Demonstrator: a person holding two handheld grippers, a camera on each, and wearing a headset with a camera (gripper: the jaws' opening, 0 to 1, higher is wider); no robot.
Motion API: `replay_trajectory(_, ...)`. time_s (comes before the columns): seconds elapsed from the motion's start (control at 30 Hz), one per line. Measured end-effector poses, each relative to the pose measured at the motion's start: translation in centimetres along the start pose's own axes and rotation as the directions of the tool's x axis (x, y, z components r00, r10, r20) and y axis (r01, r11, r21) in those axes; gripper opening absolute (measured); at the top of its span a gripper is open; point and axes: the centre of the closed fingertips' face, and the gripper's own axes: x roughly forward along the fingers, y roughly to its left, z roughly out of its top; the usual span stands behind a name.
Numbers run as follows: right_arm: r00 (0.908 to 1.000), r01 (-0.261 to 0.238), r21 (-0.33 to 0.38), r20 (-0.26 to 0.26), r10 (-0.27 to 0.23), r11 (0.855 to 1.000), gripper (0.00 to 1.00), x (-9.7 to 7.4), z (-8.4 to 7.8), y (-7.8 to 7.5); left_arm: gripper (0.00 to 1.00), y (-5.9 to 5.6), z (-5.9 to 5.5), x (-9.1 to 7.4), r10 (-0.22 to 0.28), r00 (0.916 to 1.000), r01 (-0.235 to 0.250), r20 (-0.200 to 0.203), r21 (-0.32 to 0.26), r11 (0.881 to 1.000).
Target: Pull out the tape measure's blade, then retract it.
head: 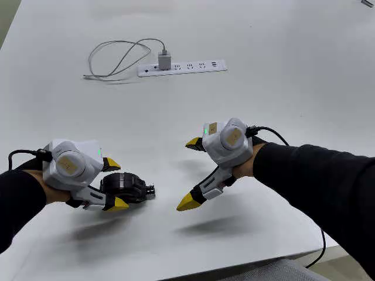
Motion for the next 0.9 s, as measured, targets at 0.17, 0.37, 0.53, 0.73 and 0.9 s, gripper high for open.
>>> replay_trajectory(0.17, 0.9999, -0.009, -0.009, 0.004, 0.009, 1.000, 0.99, 0.7, 0.7, 0.2, 0.41, -0.1, -0.1, 0.1, -0.013, 0.9999, 0.013, -0.008, -0.005, 1.000)
replay_trajectory(0.37, 0.9998, -0.014, -0.014, -0.011, 0.014, 1.000, 0.99, 1.4, 0.9, 0.4, 0.34, -0.7, -0.3, 0.5, -0.021, 0.9996, 0.022, -0.019, 0.030, 0.999)
replay_trajectory(0.53, 0.9999, -0.014, -0.032, -0.011, 0.013, 0.999, 0.99, 1.8, 1.2, 0.3, 0.34, -0.6, -0.3, 0.5, -0.028, 0.9995, 0.029, -0.015, 0.050, 0.998)
replay_trajectory(0.73, 0.9995, -0.032, -0.061, 0.000, 0.032, 0.998, 0.88, 2.1, 1.5, 0.5, 0.33, -0.7, -0.3, 0.5, -0.027, 0.9996, 0.027, -0.003, 0.049, 0.998)
replay_trajectory(0.9, 0.9993, -0.038, -0.062, 0.003, 0.038, 0.997, 0.83, 2.6, 1.6, 0.6, 0.33, -0.7, -0.3, 0.5, -0.027, 0.9996, 0.027, 0.006, 0.045, 0.999)
